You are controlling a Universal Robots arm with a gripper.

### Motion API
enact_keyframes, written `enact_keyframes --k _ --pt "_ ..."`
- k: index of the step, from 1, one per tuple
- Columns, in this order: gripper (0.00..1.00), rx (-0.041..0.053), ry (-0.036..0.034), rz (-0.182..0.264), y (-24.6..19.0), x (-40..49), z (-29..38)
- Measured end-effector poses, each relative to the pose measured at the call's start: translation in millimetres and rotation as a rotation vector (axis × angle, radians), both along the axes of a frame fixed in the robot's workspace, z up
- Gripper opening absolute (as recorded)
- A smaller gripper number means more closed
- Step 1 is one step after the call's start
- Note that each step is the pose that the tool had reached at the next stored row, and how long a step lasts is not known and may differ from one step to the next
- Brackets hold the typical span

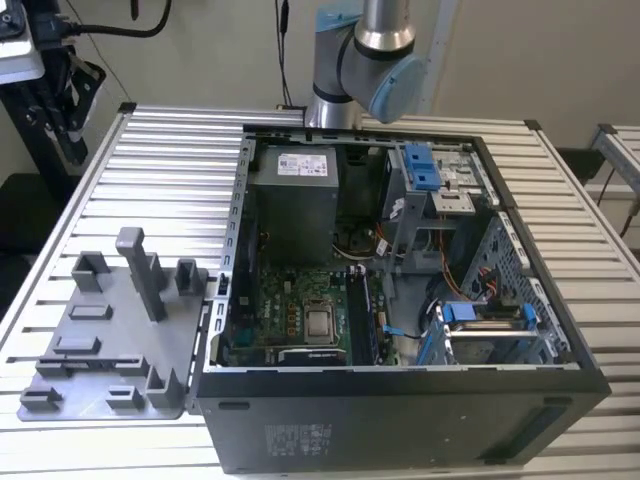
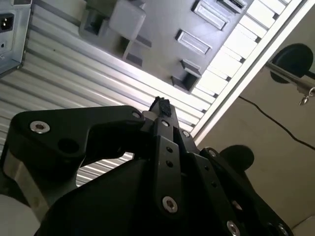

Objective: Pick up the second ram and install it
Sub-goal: 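Reach for the second ram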

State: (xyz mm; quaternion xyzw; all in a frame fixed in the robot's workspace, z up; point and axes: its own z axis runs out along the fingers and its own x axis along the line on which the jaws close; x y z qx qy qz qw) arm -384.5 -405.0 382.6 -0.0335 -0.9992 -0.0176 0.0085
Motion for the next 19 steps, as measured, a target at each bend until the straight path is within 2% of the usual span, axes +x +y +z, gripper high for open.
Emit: enact_keyframes --k 5,9,10,12,15,19 --pt "0.11 -0.0001 -0.0034 0.045 -0.1 0.1 -1.4" --pt "0.11 0.0 -0.0027 0.045 -0.5 0.0 -1.7" --pt "0.11 0.0018 -0.0026 0.045 -2.0 0.0 -1.8" --pt "0.11 0.0092 -0.003 0.045 -7.4 0.0 -2.7" --pt "0.11 0.0128 -0.0031 0.045 -17.9 0.1 -4.1" --pt "0.11 0.0144 -0.0031 0.045 -35.6 0.0 -6.0"
